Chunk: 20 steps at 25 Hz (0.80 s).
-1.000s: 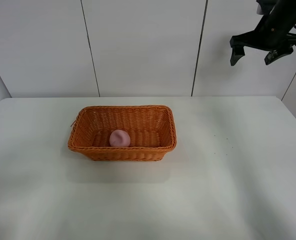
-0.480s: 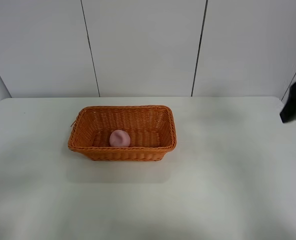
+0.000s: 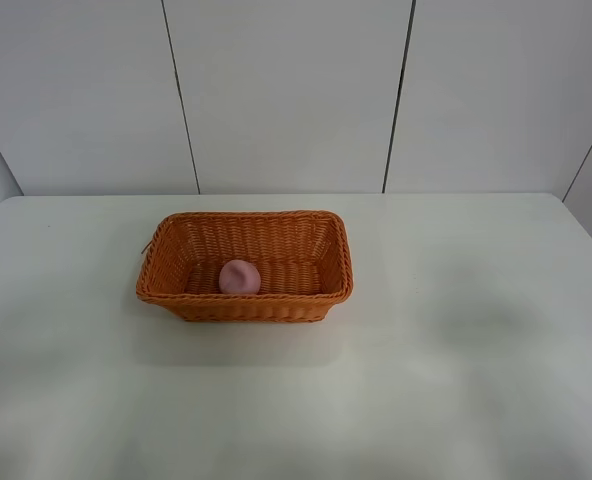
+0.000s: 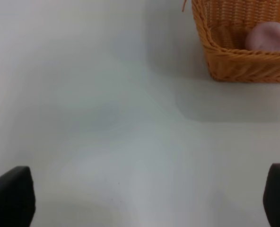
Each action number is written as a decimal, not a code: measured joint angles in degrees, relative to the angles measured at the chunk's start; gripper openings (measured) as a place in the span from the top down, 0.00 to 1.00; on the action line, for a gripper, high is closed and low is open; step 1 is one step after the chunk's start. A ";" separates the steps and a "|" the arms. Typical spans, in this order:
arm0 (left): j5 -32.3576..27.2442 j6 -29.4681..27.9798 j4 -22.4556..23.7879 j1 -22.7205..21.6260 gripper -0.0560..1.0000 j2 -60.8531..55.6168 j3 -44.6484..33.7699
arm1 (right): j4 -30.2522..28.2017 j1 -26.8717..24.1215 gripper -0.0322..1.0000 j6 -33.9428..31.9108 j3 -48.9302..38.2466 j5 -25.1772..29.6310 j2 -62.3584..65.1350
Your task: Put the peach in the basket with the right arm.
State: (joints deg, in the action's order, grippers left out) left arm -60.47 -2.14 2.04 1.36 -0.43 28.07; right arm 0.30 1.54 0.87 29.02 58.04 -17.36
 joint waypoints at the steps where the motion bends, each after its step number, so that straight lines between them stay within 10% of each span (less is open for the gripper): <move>1: 0.00 0.00 0.00 0.00 0.01 0.00 0.00 | 0.00 0.00 0.29 0.00 -0.49 0.08 2.59; 20: 0.00 0.00 0.00 0.00 0.01 0.00 0.00 | 0.00 0.00 0.29 0.14 -0.95 0.46 17.64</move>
State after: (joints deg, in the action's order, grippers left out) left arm -60.47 -2.14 2.04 1.36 -0.43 28.07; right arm 0.30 1.54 1.02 28.07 58.51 0.28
